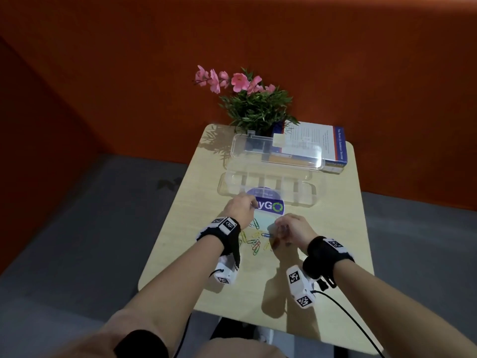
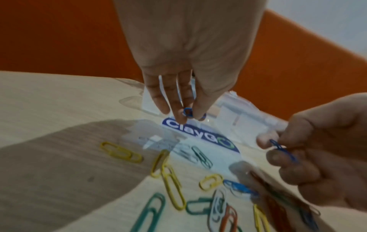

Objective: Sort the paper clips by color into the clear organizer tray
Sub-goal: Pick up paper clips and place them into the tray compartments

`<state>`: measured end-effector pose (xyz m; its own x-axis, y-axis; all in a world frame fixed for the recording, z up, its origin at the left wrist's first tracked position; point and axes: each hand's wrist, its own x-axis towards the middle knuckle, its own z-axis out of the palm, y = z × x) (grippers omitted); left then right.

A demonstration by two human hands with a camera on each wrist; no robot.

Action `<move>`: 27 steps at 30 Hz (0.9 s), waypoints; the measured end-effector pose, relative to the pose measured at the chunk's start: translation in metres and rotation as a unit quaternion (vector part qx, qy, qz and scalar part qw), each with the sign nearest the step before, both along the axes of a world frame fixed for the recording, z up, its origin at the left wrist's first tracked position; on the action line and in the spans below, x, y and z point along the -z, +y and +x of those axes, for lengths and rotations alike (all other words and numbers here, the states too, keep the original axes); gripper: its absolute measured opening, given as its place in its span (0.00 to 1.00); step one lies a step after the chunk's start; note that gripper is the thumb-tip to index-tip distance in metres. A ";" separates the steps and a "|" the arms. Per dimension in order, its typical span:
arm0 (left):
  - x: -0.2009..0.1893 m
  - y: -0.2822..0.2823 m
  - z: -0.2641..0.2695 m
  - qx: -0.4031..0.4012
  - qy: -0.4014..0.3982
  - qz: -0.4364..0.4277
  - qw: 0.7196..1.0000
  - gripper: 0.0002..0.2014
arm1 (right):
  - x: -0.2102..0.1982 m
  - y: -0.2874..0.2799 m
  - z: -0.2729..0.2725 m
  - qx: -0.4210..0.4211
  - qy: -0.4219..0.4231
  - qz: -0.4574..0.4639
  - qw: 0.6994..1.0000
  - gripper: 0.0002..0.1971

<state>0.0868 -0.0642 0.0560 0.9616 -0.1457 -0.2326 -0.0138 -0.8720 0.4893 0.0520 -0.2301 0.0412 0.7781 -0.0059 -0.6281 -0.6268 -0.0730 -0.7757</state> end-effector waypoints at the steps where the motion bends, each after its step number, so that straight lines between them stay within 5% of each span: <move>1: -0.001 0.002 0.000 -0.010 -0.003 -0.020 1.000 0.09 | -0.001 0.003 0.001 -0.002 0.006 -0.002 1.000 0.10; 4: -0.006 0.012 -0.003 -0.054 -0.003 -0.064 0.996 0.07 | -0.004 0.010 0.005 -0.101 -0.033 -0.121 0.987 0.09; 8: -0.007 0.026 -0.014 -0.123 0.038 -0.132 0.983 0.10 | -0.011 0.021 0.000 -0.335 -0.115 -0.352 0.866 0.07; 15: 0.000 0.042 -0.042 -0.144 0.075 -0.132 0.978 0.12 | -0.024 0.029 0.003 -0.445 -0.101 -0.400 0.795 0.13; 18: -0.003 0.031 -0.051 -0.074 0.082 -0.061 0.992 0.12 | -0.028 0.023 0.006 -0.397 -0.092 -0.389 0.826 0.07; 22: -0.001 0.003 -0.063 0.002 0.085 -0.011 0.996 0.13 | -0.024 0.004 0.008 -0.269 -0.055 -0.283 0.919 0.04; 27: 0.006 -0.028 -0.067 0.087 0.085 0.018 0.992 0.05 | -0.022 -0.013 0.001 -0.189 -0.047 -0.216 0.957 0.11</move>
